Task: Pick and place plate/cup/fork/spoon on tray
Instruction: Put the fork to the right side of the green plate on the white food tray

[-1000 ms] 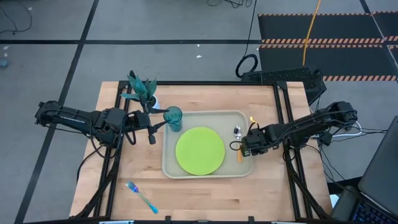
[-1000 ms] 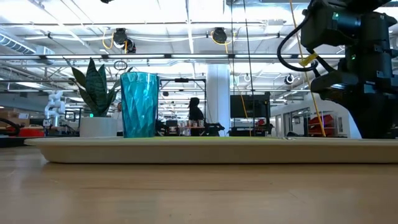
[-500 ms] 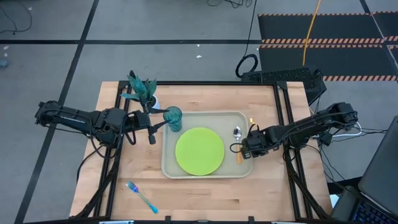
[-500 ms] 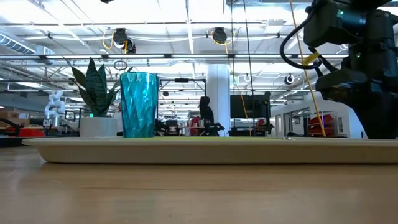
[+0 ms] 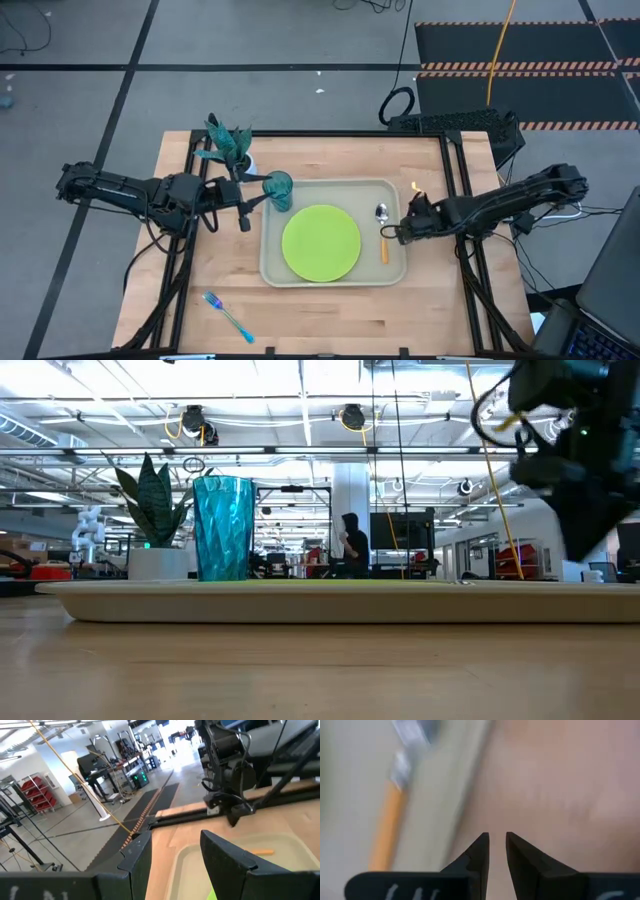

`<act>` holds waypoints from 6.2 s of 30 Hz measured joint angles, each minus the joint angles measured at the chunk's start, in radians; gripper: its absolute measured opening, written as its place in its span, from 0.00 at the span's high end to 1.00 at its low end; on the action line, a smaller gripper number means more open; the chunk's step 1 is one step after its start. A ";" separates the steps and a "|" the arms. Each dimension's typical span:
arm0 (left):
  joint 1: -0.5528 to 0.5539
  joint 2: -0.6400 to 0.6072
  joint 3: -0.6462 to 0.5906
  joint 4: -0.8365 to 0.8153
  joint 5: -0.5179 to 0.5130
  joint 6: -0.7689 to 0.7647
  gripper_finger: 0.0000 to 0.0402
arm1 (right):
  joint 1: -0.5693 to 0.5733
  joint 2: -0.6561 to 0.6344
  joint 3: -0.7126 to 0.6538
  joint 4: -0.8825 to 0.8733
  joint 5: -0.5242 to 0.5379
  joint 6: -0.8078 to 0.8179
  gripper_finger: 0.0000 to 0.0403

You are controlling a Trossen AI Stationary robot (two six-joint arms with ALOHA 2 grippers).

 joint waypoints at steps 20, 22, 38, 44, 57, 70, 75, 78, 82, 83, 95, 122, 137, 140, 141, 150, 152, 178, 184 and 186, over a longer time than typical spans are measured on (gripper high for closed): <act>-0.071 0.096 0.082 -0.172 -0.168 -0.242 0.57 | -0.091 -0.200 -0.074 0.842 1.200 -1.151 0.86; -0.096 0.096 0.140 -0.279 -0.234 -0.356 0.57 | -0.097 -0.198 -0.094 0.899 1.145 -1.257 0.86; -0.427 0.561 0.631 -1.264 0.176 -1.043 0.57 | -0.132 -0.233 -0.209 1.125 0.834 -1.653 0.86; -0.546 0.802 0.733 -1.470 0.450 -1.024 0.57 | -0.111 -0.264 -0.209 1.157 0.833 -1.650 0.86; -0.684 1.026 0.729 -1.189 0.490 -1.020 0.57 | -0.038 -0.296 -0.214 1.166 0.832 -1.605 0.86; -0.789 1.152 0.729 -1.262 0.544 -0.753 0.57 | -0.032 -0.296 -0.246 1.166 0.832 -1.559 0.86; -0.800 1.177 0.685 -1.251 0.534 -0.726 0.57 | -0.032 -0.296 -0.246 1.166 0.832 -1.548 0.86; -0.799 1.177 0.639 -1.236 0.532 -0.731 0.57 | -0.032 -0.296 -0.246 1.166 0.832 -1.548 0.86; -0.799 1.171 0.591 -1.211 0.534 -0.724 0.57 | -0.032 -0.296 -0.246 1.166 0.832 -1.548 0.86; -0.798 1.170 0.583 -1.206 0.536 -0.718 0.58 | -0.032 -0.296 -0.246 1.166 0.832 -1.548 0.86; -0.728 1.171 0.566 -1.158 0.601 -0.706 0.96 | -0.032 -0.296 -0.246 1.166 0.831 -1.552 0.86; -0.418 0.938 0.962 -1.442 0.305 -0.406 0.97 | -0.032 -0.327 -0.245 1.166 0.832 -1.572 0.86; -0.061 0.957 1.015 -1.369 0.257 0.304 0.97 | -0.005 -0.338 -0.245 0.965 0.834 -1.463 0.86; -0.014 0.986 1.083 -1.353 0.253 0.416 0.97 | -0.003 -0.341 -0.245 0.933 0.834 -1.431 0.86; 0.000 1.006 1.117 -1.361 0.251 0.450 0.97 | -0.003 -0.344 -0.245 0.925 0.836 -1.424 0.86; 0.078 1.266 1.511 -1.544 0.251 0.666 0.97 | 0.001 -0.469 -0.245 0.887 1.079 -1.559 0.86; 0.098 1.314 1.564 -1.547 0.259 0.708 0.97 | 0.001 -0.503 -0.245 0.890 1.131 -1.607 0.86; 0.129 1.555 1.593 -1.105 0.272 1.075 0.97 | -0.081 -0.735 -0.245 1.044 1.119 -1.990 0.86; 0.124 1.556 1.593 -1.036 0.285 1.110 0.97 | -0.081 -0.729 -0.245 1.032 1.123 -1.942 0.86; 0.125 1.556 1.593 -1.027 0.285 1.111 0.97 | -0.081 -0.727 -0.245 1.028 1.123 -1.929 0.86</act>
